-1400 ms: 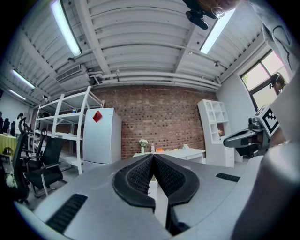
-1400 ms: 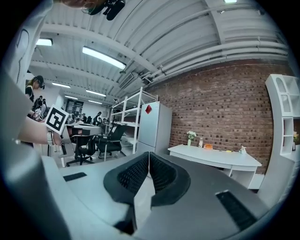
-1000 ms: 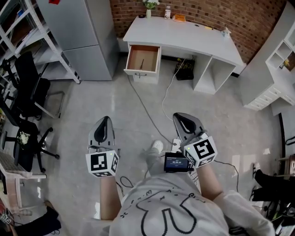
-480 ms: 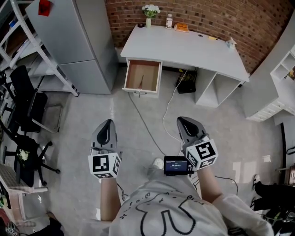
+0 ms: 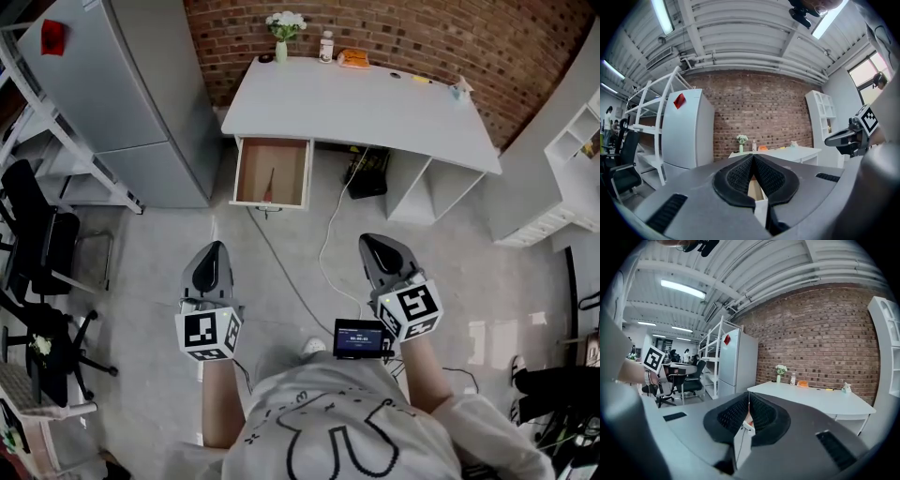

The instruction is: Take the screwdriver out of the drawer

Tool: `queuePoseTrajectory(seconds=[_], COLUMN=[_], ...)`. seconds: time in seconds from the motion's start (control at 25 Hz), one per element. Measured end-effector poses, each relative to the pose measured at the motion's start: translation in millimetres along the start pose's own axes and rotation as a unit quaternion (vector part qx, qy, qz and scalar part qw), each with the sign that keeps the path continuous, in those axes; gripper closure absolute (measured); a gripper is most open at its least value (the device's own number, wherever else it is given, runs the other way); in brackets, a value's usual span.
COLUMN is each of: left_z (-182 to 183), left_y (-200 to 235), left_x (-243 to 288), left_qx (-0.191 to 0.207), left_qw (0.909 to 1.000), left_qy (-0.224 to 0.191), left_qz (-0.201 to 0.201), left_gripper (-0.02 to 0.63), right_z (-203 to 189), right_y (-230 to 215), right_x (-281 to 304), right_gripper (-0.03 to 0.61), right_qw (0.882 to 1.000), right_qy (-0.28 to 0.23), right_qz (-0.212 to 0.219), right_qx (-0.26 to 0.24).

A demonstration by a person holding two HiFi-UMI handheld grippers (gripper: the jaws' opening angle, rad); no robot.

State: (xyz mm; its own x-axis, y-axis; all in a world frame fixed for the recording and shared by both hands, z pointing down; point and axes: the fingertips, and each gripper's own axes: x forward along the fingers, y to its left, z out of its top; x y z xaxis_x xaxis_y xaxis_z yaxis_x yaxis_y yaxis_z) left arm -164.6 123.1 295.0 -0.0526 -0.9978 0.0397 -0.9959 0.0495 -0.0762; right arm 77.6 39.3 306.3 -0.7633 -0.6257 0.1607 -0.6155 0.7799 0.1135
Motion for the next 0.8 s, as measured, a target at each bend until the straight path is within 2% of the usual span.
queuePoseTrajectory(seconds=[0.52, 0.8], left_z=[-3, -9], left_y=[-29, -34], left_x=[79, 132], left_qx=[0.011, 0.009], left_qw=[0.9975, 0.9951], left_qy=[0.013, 0.016], left_qz=[-0.068, -0.098], left_gripper=[0.606, 0.606], right_z=[-18, -27], right_y=[-55, -91], right_x=[4, 26], right_gripper=[0.557, 0.557], right_qw=[0.998, 0.996], right_qy=[0.013, 0.024], right_qz=[-0.054, -0.086], right_qx=[0.016, 0.026])
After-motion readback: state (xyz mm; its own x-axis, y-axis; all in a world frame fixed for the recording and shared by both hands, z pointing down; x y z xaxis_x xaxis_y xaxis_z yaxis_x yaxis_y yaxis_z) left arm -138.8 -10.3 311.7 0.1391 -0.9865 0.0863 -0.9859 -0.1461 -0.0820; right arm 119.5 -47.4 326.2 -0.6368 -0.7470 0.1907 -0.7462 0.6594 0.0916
